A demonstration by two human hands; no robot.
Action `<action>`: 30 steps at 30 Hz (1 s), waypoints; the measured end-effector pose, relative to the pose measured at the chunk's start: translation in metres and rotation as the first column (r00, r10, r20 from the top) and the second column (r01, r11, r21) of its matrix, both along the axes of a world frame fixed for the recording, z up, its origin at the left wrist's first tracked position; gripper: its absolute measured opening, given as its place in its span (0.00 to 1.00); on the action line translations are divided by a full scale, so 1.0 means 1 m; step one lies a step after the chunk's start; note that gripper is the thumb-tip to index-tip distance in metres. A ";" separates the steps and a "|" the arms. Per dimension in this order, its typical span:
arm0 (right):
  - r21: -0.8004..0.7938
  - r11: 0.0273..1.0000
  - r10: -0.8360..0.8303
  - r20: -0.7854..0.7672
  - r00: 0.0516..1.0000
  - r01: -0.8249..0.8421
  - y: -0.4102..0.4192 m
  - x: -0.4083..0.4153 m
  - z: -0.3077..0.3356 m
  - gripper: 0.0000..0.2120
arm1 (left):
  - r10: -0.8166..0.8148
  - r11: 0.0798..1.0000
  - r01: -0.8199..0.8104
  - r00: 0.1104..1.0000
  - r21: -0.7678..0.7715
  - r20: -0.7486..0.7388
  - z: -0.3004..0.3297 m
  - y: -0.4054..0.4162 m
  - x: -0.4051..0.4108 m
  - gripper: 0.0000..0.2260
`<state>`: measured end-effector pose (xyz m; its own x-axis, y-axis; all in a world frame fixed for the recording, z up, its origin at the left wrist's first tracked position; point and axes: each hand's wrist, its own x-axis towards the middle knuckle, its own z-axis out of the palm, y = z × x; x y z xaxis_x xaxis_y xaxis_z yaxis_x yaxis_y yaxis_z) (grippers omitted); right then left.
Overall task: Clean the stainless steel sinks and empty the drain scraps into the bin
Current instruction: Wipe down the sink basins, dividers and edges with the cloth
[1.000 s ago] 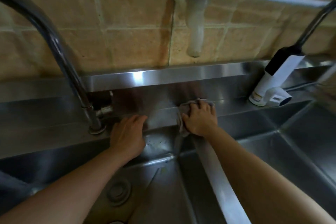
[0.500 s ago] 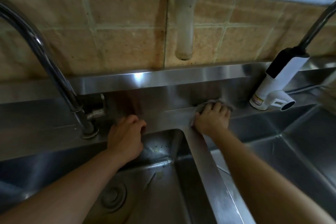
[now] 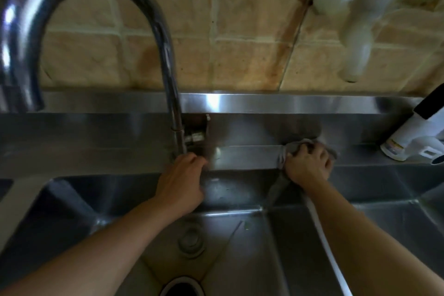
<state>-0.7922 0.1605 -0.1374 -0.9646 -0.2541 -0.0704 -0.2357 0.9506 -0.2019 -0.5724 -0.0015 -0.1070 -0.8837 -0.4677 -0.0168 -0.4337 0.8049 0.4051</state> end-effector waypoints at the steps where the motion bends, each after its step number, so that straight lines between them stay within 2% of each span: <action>1: -0.003 1.000 0.020 -0.020 1.000 -0.020 -0.014 0.013 -0.004 0.28 | 0.030 0.999 -0.031 0.999 -0.017 -0.022 -0.001 -0.008 0.008 0.19; 5: -0.036 0.963 0.260 -0.112 0.959 -0.266 -0.066 0.084 -0.012 0.32 | 0.141 0.986 -0.139 0.990 -0.093 0.015 -0.006 -0.033 0.036 0.19; 9: -0.077 0.852 0.507 -0.125 0.853 -0.517 -0.116 0.140 -0.018 0.37 | 0.103 0.984 -0.081 0.985 -0.159 0.136 -0.012 -0.043 0.047 0.24; 12: -0.139 0.785 0.582 -0.168 0.795 -0.604 -0.127 0.149 -0.020 0.35 | 0.082 0.981 -0.057 0.988 -0.186 0.131 -0.012 -0.048 0.047 0.23; 15: -0.031 0.762 0.635 -0.159 0.756 -0.647 -0.104 0.127 -0.022 0.34 | 0.069 0.983 -0.042 0.986 -0.179 0.153 -0.011 -0.052 0.047 0.22; 19: -0.072 0.911 0.387 -0.195 0.901 -0.406 -0.066 0.093 -0.024 0.27 | 0.061 0.987 -0.037 0.987 -0.156 0.149 -0.009 -0.054 0.046 0.21; 21: -0.268 0.910 0.274 -0.185 0.944 -0.316 -0.061 0.082 -0.020 0.20 | 0.052 0.987 -0.030 0.989 -0.155 0.142 -0.008 -0.054 0.047 0.21; 23: -0.608 0.786 0.075 -0.086 0.993 -0.112 -0.061 0.078 -0.006 0.13 | 0.049 0.988 -0.026 0.987 -0.151 0.150 -0.008 -0.055 0.049 0.21; 25: -0.809 0.579 -0.158 0.018 0.987 0.107 -0.059 0.074 0.013 0.11 | 0.045 0.988 -0.020 0.987 -0.155 0.154 -0.010 -0.055 0.049 0.20; 28: -0.902 0.348 -0.410 0.100 0.906 0.257 -0.057 0.054 0.032 0.16 | 0.033 0.989 -0.015 0.991 -0.144 0.127 -0.009 -0.056 0.047 0.21; 29: -0.891 0.319 -0.418 0.175 0.892 0.324 -0.064 0.047 0.036 0.17 | 0.026 0.989 -0.010 0.993 -0.145 0.115 -0.008 -0.057 0.046 0.20; 30: -0.855 0.340 -0.407 0.241 0.881 0.391 -0.072 0.042 0.033 0.19 | 0.017 0.988 0.000 0.994 -0.151 0.111 -0.009 -0.058 0.046 0.20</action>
<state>-0.7502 0.0882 -0.1040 -0.9679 0.2467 -0.0474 0.1103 0.2476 -0.9626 -0.5267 -0.0590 -0.1160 -0.8762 -0.4800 -0.0434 -0.4764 0.8491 0.2282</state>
